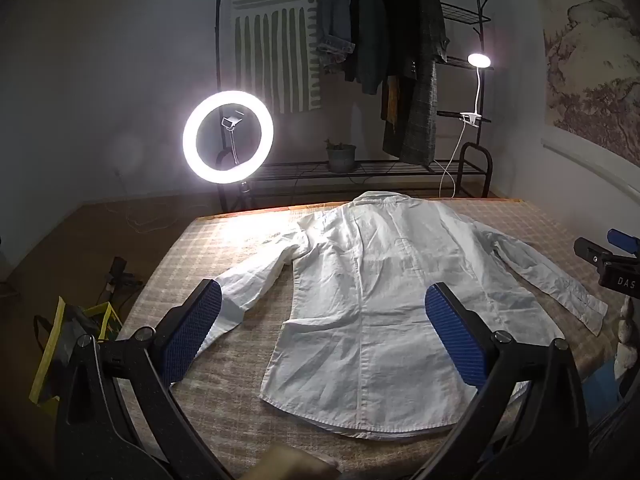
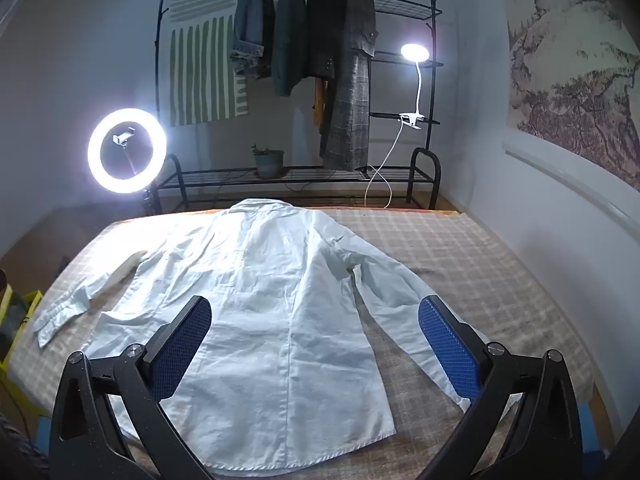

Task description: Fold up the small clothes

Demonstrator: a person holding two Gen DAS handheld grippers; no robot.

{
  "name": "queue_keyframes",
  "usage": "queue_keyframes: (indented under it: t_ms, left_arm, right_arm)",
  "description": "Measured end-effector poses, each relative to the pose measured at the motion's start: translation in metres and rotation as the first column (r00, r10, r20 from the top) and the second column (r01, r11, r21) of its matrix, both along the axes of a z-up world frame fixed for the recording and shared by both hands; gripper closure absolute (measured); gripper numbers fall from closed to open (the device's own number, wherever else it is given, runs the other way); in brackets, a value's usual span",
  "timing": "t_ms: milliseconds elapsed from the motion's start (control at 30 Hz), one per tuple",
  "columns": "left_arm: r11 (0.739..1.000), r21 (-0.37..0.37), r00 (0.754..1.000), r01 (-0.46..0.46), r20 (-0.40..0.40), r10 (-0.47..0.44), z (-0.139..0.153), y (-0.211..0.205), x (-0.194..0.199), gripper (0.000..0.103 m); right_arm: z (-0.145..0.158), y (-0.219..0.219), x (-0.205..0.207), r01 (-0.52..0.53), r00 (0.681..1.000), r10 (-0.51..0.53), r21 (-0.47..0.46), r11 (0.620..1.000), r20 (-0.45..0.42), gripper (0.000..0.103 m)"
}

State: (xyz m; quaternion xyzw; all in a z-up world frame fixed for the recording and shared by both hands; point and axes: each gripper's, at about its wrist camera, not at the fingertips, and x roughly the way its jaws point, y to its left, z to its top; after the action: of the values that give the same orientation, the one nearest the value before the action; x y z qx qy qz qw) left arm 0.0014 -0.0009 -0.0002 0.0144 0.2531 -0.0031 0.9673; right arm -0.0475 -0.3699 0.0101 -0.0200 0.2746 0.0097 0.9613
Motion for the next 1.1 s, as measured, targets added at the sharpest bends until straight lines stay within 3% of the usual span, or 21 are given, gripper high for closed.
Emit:
queue_keyframes:
  t_ms: [1100]
  left_arm:
    - [1.000,0.013,0.997,-0.009,0.081,0.008,0.012,-0.007,-0.007,0.000]
  right_arm:
    - [0.006,-0.007,-0.005,0.019,0.999,-0.019,0.024,1.000,0.028,0.000]
